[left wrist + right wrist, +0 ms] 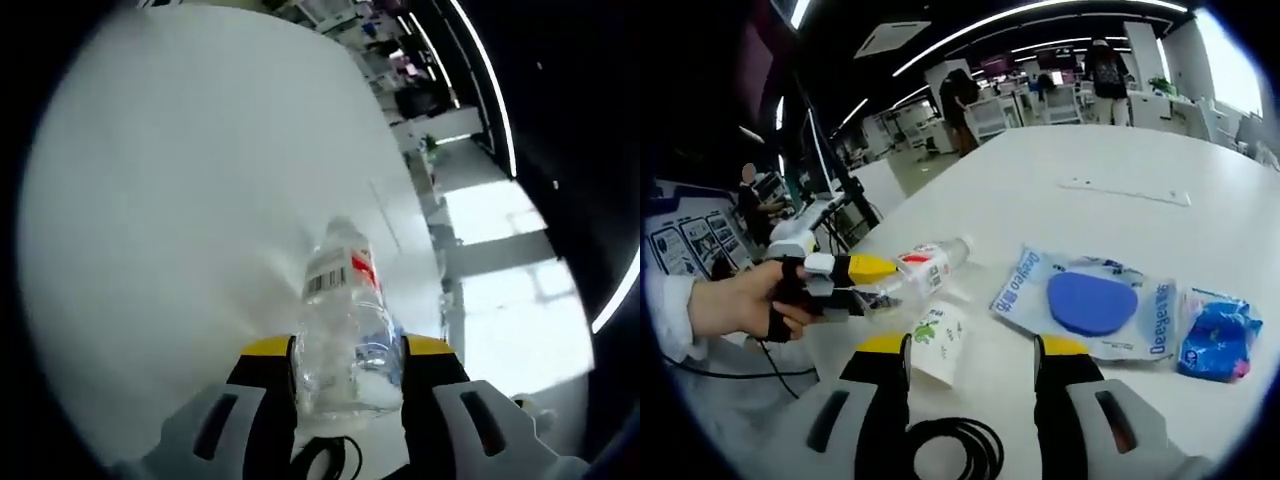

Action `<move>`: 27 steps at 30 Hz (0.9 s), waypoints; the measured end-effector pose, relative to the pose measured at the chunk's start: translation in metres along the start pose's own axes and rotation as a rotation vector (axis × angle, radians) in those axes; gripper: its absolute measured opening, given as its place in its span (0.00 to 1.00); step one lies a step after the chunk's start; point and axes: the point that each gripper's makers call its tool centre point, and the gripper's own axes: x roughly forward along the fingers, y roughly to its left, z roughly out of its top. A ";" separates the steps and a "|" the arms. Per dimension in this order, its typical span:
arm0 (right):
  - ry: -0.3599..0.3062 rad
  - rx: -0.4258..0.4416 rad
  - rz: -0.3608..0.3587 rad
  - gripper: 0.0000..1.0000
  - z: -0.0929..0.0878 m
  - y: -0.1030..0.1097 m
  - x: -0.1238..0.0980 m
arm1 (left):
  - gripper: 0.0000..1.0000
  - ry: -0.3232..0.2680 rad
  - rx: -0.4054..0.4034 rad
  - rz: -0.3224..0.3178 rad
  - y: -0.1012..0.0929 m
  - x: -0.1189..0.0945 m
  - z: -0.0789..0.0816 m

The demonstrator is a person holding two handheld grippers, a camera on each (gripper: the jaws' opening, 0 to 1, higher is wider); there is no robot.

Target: Arrange the tabletop items into an orderly group along one side of the table until the central work area is clear of visible clutter.

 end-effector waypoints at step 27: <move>-0.217 0.682 0.359 0.53 0.102 0.038 0.030 | 0.36 0.055 0.102 -0.274 -0.081 -0.038 -0.016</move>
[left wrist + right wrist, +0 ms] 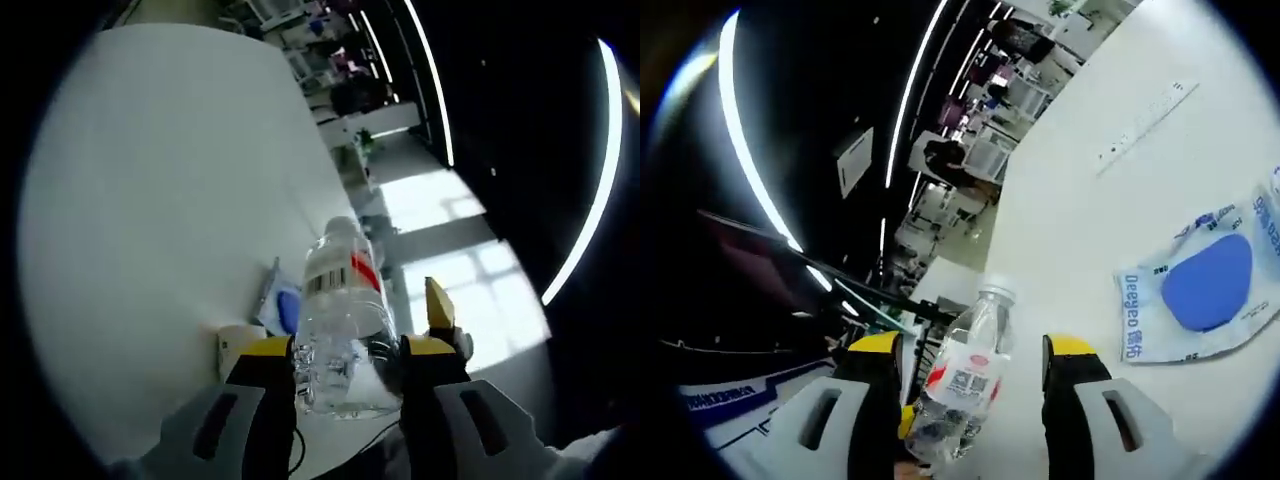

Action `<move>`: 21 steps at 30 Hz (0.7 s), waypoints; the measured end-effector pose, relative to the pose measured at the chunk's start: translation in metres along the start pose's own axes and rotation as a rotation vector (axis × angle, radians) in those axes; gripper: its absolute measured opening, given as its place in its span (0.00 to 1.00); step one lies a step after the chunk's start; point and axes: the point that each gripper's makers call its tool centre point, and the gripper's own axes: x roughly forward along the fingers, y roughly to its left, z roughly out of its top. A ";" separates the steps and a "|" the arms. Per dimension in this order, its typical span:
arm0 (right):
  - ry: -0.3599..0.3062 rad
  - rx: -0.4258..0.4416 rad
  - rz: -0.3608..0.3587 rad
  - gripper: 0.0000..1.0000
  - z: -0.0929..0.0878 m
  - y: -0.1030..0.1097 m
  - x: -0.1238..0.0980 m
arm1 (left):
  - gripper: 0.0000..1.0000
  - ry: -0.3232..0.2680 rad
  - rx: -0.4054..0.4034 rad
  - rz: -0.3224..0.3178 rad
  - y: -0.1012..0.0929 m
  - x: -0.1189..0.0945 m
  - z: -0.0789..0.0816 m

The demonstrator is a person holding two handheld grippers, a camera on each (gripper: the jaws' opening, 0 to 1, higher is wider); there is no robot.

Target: Arrange the tabletop items into an orderly group along one side of the table until the central work area is clear of visible clutter.

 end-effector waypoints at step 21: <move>-0.064 0.160 0.045 0.51 0.021 -0.004 0.007 | 0.36 0.163 0.135 -0.110 -0.036 0.003 -0.039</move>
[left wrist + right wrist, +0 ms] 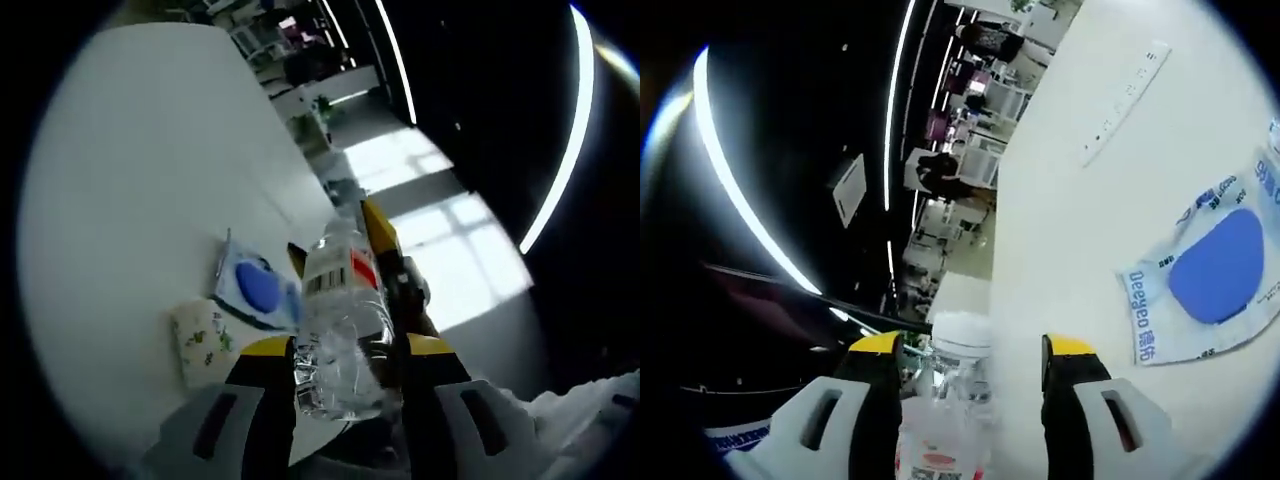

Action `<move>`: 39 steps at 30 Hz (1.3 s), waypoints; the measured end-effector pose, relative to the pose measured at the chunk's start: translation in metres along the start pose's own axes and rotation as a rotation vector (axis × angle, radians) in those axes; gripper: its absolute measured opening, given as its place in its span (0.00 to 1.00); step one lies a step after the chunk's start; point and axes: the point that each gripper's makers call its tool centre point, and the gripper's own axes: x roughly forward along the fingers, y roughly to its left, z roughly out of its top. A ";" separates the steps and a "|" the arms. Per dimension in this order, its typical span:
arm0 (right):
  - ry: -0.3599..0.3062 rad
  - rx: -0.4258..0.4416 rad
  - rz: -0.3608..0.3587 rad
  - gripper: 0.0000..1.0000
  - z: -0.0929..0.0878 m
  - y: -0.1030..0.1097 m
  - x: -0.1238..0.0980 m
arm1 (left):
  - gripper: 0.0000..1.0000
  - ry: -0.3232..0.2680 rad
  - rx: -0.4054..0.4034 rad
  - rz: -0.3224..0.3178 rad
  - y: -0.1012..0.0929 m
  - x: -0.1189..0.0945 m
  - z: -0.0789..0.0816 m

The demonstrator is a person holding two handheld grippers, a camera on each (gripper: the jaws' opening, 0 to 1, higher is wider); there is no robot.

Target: Arrange the tabletop items into an orderly group along one side of the table until the central work area is clear of visible clutter.

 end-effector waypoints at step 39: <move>0.316 -0.991 0.400 0.20 -0.065 0.130 0.002 | 0.37 0.288 0.810 0.131 0.039 -0.005 0.014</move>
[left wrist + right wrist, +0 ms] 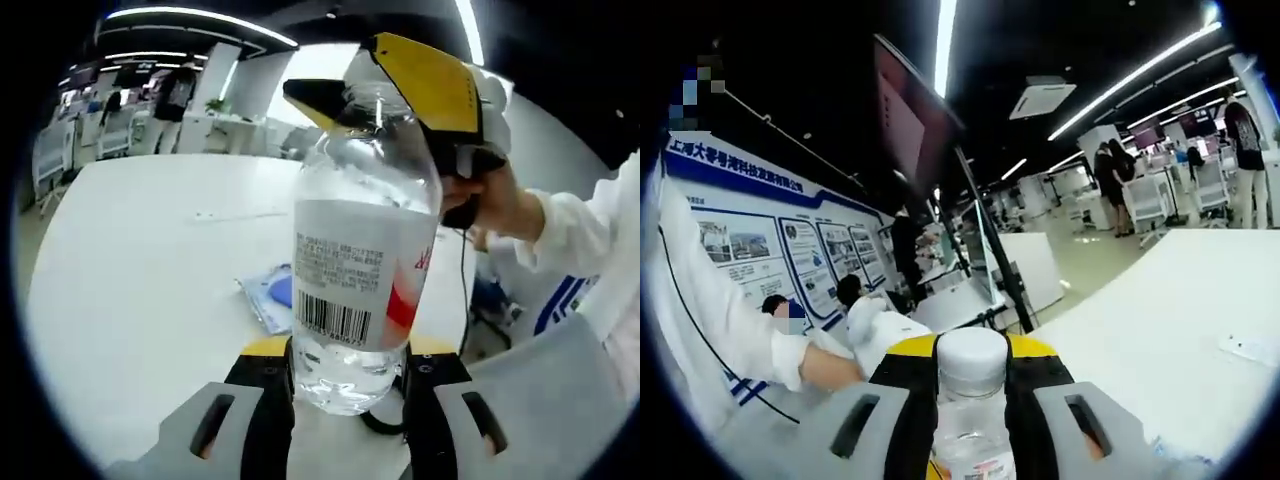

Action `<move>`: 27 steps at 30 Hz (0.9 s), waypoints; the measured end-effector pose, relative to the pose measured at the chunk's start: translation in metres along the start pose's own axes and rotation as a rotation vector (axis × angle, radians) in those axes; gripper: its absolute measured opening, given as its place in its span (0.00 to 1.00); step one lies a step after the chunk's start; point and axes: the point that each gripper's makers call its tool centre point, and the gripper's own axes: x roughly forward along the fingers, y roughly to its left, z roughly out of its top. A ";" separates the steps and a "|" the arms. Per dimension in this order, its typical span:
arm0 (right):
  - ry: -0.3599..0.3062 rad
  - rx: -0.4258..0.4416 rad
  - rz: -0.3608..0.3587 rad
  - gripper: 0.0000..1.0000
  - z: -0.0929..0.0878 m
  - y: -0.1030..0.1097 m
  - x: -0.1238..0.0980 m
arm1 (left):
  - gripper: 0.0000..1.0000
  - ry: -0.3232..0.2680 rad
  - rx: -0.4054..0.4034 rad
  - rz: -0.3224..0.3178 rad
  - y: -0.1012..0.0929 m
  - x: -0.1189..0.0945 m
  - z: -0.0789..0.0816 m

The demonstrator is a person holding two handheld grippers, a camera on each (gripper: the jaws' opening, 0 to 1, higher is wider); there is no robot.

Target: Arrange the tabletop items into an orderly group along one side of the table until the central work area is clear of visible clutter.

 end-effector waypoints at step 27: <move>0.024 -0.175 -0.143 0.20 0.002 -0.064 0.053 | 0.38 0.058 0.104 0.097 0.101 0.013 0.019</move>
